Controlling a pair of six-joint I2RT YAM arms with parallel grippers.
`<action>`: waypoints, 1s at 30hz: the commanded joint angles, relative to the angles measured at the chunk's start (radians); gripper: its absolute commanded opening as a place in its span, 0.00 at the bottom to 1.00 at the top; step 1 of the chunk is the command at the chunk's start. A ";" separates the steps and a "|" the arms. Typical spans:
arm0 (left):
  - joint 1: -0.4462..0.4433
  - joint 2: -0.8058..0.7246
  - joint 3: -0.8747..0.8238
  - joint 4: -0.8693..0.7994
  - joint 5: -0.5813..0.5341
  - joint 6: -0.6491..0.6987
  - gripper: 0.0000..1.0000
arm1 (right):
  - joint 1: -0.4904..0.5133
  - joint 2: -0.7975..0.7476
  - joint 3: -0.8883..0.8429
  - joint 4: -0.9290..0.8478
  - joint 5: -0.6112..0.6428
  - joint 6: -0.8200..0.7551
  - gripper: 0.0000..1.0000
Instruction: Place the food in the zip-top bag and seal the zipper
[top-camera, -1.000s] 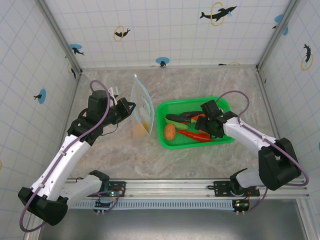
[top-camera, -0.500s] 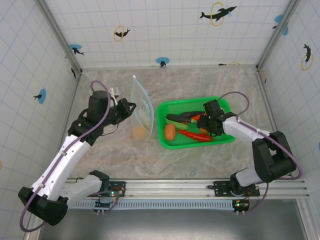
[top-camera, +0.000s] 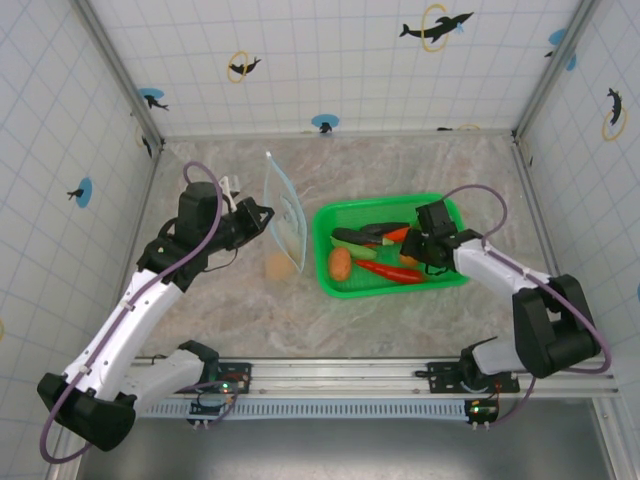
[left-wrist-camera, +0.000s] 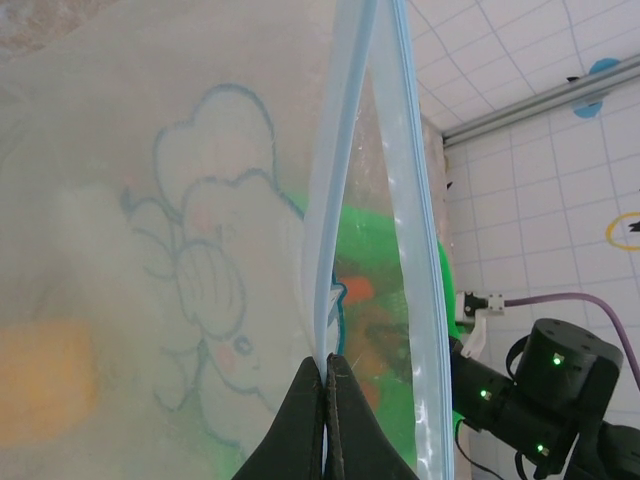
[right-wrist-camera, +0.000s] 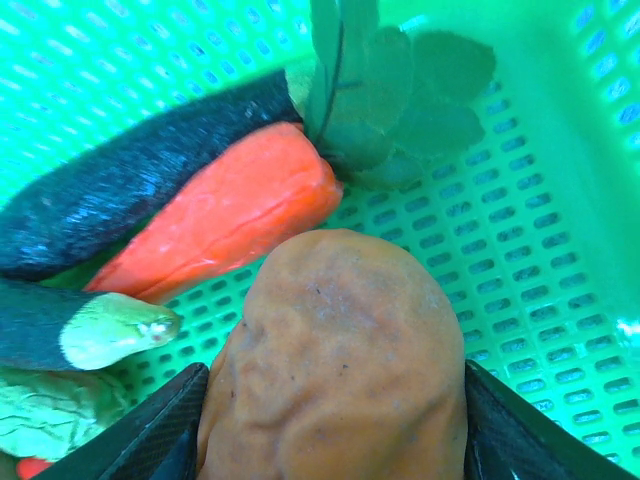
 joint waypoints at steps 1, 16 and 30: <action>0.004 -0.001 -0.017 0.023 0.023 0.008 0.00 | -0.008 -0.066 -0.007 0.004 0.003 -0.016 0.56; 0.004 0.001 -0.026 0.056 0.083 0.014 0.00 | 0.087 -0.270 0.097 0.062 -0.093 -0.145 0.52; 0.004 -0.004 -0.040 0.069 0.124 0.040 0.00 | 0.437 -0.092 0.528 0.168 -0.145 -0.199 0.53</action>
